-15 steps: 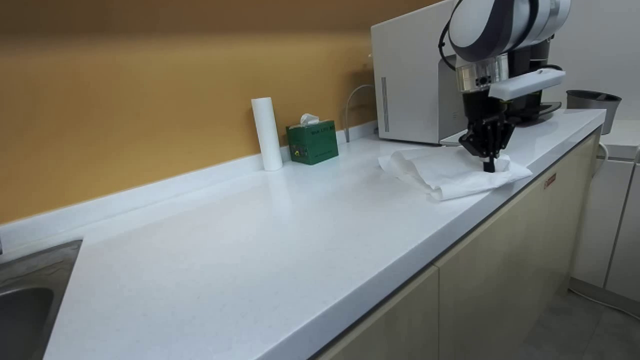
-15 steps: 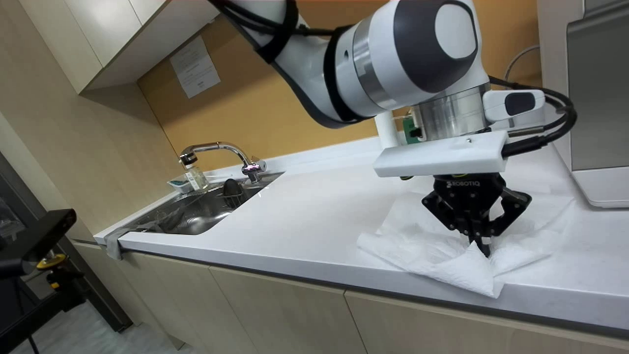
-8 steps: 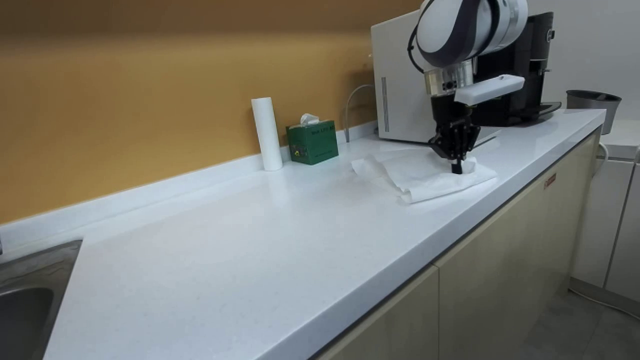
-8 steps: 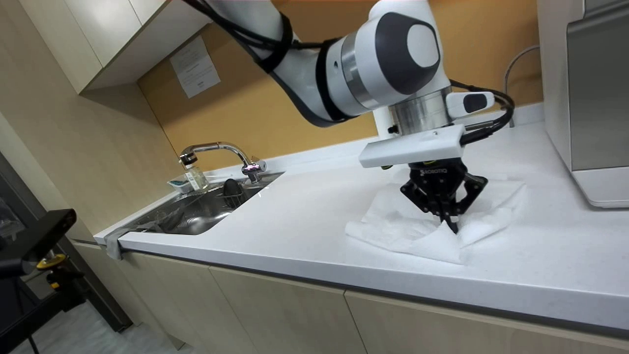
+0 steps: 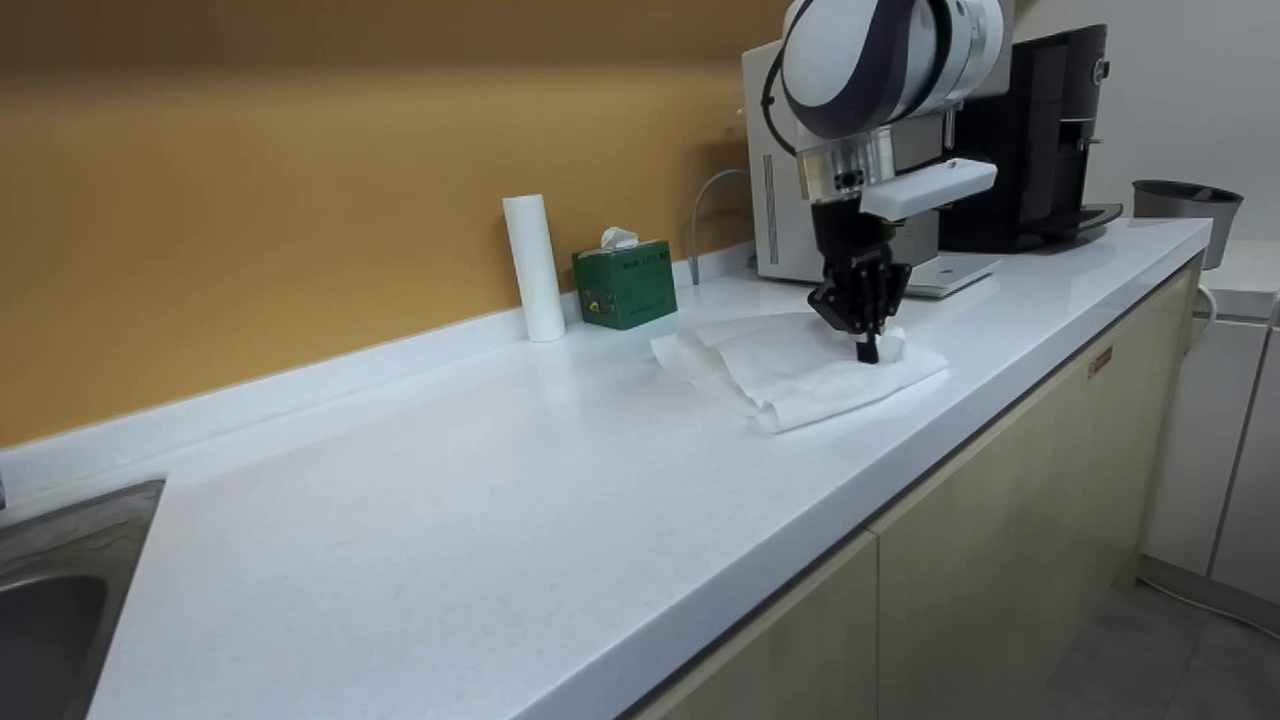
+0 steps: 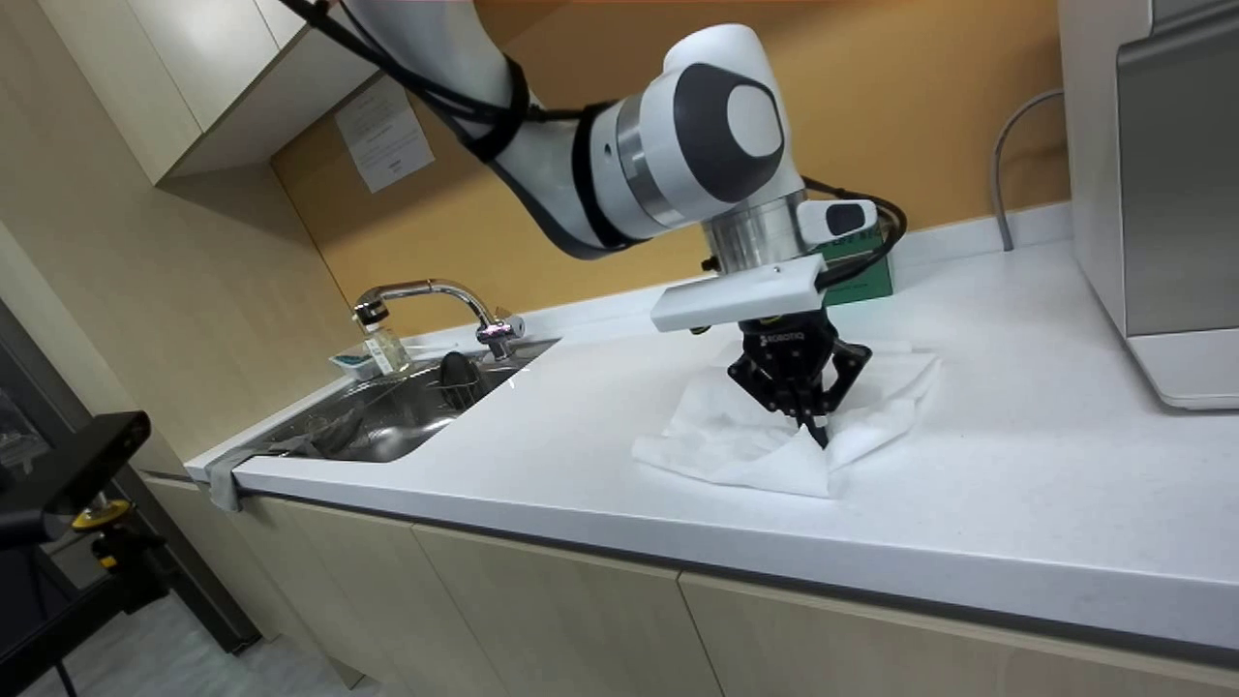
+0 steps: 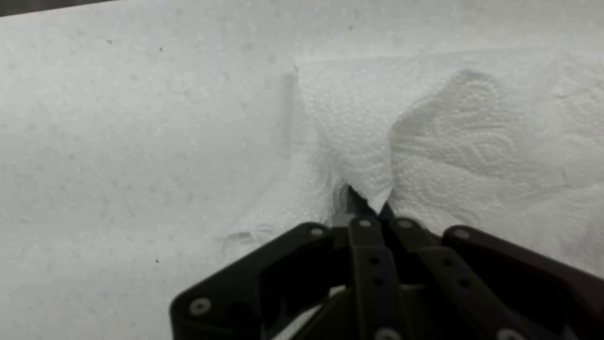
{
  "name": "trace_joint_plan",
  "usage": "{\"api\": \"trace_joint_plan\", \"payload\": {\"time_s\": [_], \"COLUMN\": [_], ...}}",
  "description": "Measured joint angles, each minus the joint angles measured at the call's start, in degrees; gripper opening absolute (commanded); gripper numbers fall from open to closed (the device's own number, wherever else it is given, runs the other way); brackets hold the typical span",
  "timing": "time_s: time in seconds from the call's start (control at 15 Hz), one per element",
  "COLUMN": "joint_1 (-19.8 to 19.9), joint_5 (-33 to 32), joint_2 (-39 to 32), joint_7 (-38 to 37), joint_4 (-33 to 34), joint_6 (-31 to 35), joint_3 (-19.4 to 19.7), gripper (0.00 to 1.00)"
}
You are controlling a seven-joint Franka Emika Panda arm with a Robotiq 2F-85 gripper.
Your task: Use the white napkin to wipe the counter.
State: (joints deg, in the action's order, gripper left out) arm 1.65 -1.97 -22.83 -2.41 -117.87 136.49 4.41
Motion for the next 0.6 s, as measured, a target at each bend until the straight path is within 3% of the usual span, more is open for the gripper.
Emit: {"api": "trace_joint_plan", "payload": {"time_s": [0.33,0.6], "joint_1": [-0.66,-3.35], "joint_5": [2.0,1.95], "joint_2": [-1.66,-4.65], "joint_7": [-3.94,-9.36], "joint_4": [2.21,5.84], "joint_6": [1.88,6.42], "joint_3": [-0.41,-0.49], "gripper": [0.0,0.0]}}
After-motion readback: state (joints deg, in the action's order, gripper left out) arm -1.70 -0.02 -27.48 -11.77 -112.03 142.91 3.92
